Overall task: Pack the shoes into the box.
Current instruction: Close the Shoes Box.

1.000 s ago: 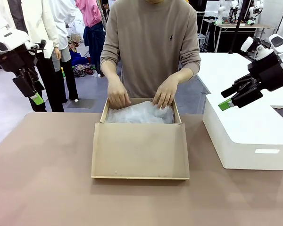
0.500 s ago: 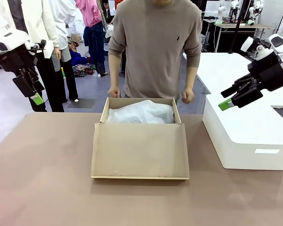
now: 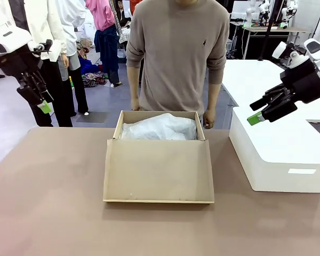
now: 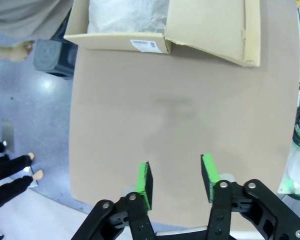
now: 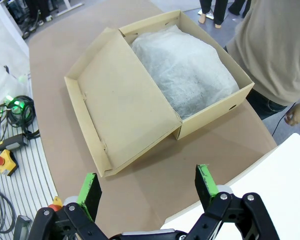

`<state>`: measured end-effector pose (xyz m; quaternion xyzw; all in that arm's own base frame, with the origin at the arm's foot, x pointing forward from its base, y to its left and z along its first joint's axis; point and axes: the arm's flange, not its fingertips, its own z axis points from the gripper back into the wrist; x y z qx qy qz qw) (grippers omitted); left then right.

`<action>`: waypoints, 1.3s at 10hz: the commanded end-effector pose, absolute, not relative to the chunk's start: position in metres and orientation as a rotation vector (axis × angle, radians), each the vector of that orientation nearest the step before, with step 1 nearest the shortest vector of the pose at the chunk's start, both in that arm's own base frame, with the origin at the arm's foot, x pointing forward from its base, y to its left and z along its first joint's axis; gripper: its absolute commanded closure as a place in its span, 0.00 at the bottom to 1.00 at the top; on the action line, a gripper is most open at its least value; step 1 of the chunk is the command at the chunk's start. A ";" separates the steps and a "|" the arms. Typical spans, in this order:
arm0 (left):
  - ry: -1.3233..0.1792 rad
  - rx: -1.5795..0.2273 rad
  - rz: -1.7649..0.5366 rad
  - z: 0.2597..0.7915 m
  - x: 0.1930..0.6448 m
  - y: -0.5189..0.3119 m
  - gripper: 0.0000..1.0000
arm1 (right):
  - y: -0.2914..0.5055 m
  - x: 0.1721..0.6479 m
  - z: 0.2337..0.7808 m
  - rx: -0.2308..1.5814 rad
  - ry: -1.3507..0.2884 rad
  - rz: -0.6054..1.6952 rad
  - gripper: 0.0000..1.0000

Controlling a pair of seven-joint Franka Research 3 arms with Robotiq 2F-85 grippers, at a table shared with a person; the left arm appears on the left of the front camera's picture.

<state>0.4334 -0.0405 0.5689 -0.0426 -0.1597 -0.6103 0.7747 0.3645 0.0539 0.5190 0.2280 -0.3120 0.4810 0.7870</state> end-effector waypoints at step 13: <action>-0.300 -0.226 -1.036 0.563 0.431 -0.041 1.00 | 0.055 0.367 0.517 0.519 -0.709 1.052 0.00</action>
